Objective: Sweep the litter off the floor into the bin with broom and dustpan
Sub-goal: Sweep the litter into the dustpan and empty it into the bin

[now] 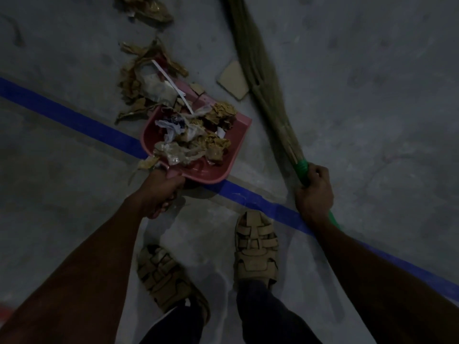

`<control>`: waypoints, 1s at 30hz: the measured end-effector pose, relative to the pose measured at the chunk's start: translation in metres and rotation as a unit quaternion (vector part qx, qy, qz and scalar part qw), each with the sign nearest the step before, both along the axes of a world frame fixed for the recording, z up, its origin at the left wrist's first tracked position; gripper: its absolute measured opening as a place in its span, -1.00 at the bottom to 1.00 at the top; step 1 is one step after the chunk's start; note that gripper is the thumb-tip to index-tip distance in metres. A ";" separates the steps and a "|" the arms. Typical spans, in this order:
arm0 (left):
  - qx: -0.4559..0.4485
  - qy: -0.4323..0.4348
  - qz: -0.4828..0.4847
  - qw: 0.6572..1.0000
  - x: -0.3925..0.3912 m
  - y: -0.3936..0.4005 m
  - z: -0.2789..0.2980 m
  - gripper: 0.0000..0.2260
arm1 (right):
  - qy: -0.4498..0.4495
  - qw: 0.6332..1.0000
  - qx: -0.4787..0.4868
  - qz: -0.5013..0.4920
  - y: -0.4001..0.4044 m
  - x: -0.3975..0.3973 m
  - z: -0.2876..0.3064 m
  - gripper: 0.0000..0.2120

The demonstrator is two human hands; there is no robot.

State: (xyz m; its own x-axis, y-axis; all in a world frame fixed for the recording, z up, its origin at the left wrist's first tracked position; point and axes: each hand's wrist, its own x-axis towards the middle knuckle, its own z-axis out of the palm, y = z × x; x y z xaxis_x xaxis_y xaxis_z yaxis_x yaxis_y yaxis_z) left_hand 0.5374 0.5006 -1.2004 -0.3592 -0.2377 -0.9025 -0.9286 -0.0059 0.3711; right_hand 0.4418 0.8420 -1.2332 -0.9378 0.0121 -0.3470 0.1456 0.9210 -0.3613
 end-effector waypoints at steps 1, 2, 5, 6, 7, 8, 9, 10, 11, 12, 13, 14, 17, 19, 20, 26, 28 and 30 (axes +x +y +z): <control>0.006 -0.002 -0.002 1.000 -0.002 -0.001 0.000 -0.85 | -0.008 1.000 -0.001 0.020 0.000 0.003 0.001 -0.50; 0.013 -0.003 -0.005 1.000 -0.003 -0.002 0.001 -0.85 | -0.017 0.999 -0.004 0.039 0.000 0.007 0.001 -0.48; 0.017 -0.010 -0.005 1.000 -0.005 -0.002 0.002 -0.87 | -0.043 0.997 -0.014 0.054 -0.001 0.012 0.001 -0.45; 0.017 -0.011 -0.002 1.000 -0.004 -0.001 0.002 -0.86 | -0.048 0.997 -0.018 0.054 -0.001 0.014 0.001 -0.46; 0.017 -0.009 0.001 1.000 -0.003 0.000 0.003 -0.85 | -0.051 0.997 -0.020 0.054 -0.002 0.015 0.002 -0.46; 0.016 -0.007 0.004 1.000 -0.003 0.001 0.004 -0.85 | -0.055 0.997 -0.020 0.055 -0.001 0.015 0.004 -0.46; 0.014 -0.004 0.007 1.000 -0.002 0.002 0.006 -0.86 | -0.060 0.997 -0.021 0.053 -0.001 0.016 0.005 -0.46; 0.011 -0.001 0.012 1.000 -0.001 0.003 0.009 -0.86 | -0.066 0.996 -0.023 0.052 0.000 0.016 0.007 -0.46; 0.010 0.001 0.015 1.000 -0.001 0.004 0.012 -0.87 | -0.071 0.996 -0.026 0.054 0.000 0.017 0.008 -0.46; 0.009 0.002 0.018 1.000 -0.002 0.005 0.016 -0.87 | -0.075 0.995 -0.031 0.060 0.001 0.017 0.012 -0.47; 0.008 0.000 0.023 1.000 -0.003 0.005 0.021 -0.88 | -0.080 0.994 -0.037 0.066 0.001 0.019 0.015 -0.48; 0.006 -0.004 0.029 1.000 -0.005 0.004 0.027 -0.87 | -0.083 0.993 -0.041 0.073 0.002 0.020 0.020 -0.49; -0.001 -0.011 0.044 0.999 -0.008 -0.001 0.047 -0.79 | -0.082 0.990 -0.053 0.101 0.003 0.025 0.038 -0.49; -0.006 -0.006 0.048 0.999 -0.009 -0.006 0.065 -0.73 | -0.078 0.989 -0.064 0.104 0.002 0.026 0.054 -0.47; -0.012 -0.001 0.050 0.999 -0.010 -0.008 0.076 -0.71 | -0.076 0.990 -0.071 0.100 0.000 0.025 0.062 -0.46; -0.043 0.032 0.081 0.995 -0.018 -0.010 0.162 -0.71 | -0.041 0.991 -0.092 0.087 -0.021 0.011 0.139 -0.44; -0.061 0.046 0.105 0.992 -0.020 -0.009 0.201 -0.72 | -0.029 0.991 -0.087 0.100 -0.030 0.003 0.176 -0.44; -0.064 0.055 0.126 0.988 -0.021 -0.010 0.244 -0.73 | -0.022 0.990 -0.089 0.107 -0.037 -0.003 0.218 -0.46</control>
State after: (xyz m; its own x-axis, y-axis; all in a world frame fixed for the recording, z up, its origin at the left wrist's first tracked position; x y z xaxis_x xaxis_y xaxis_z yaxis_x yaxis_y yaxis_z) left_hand 0.5169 0.4910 -0.9565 -0.3674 -0.4424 -0.8181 -0.8579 -0.1784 0.4818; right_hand 0.4384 0.8046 -1.0154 -0.8965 -0.2492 -0.3664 -0.0260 0.8551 -0.5178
